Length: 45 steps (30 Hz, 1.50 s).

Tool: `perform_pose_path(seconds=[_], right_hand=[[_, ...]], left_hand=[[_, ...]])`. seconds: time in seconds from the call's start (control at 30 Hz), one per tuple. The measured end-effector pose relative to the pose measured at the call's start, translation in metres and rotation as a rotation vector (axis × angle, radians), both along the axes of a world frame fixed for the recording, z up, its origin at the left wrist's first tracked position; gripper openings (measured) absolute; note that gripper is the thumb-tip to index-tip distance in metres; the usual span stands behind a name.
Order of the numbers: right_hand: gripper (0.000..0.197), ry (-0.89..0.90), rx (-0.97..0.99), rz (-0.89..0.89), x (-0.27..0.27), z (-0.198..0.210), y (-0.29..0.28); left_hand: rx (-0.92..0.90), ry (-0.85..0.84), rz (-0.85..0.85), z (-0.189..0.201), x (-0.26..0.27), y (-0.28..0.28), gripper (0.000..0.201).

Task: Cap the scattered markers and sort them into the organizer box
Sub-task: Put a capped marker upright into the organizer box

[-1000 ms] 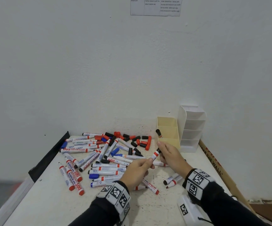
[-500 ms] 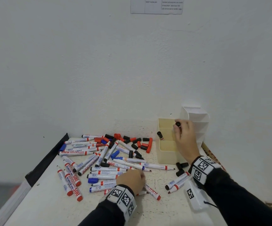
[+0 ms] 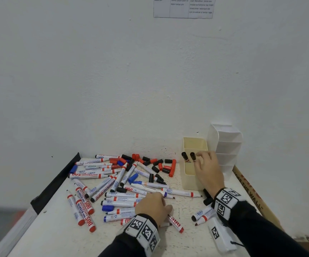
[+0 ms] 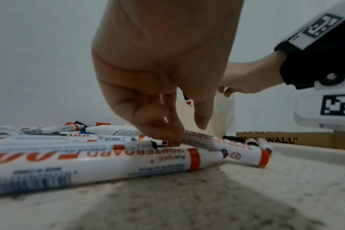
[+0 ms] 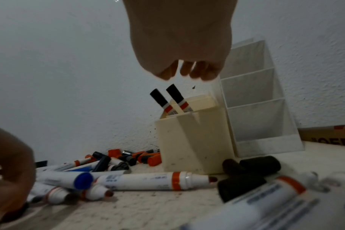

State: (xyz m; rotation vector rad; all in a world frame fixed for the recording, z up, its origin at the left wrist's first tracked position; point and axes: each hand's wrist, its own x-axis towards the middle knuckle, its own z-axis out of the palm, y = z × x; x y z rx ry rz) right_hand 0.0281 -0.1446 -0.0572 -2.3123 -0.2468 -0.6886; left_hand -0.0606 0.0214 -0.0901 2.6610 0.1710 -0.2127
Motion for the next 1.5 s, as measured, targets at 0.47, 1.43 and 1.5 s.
perform_pose_path(seconds=[0.47, 1.43, 1.5], right_hand=[[0.031, 0.548, -0.237, 0.252, 0.003, -0.026, 0.068], [0.010, 0.457, 0.139, 0.519, -0.002, -0.021, 0.096], [0.015, 0.448, 0.151, 0.518, -0.006, -0.019, 0.093]], left_hand=[[-0.331, -0.319, 0.028, 0.018, 0.011, 0.054, 0.010], [-0.266, -0.269, 0.115, 0.013, 0.016, 0.092, 0.024], [-0.258, -0.265, 0.112, 0.013, 0.014, 0.090, 0.025]])
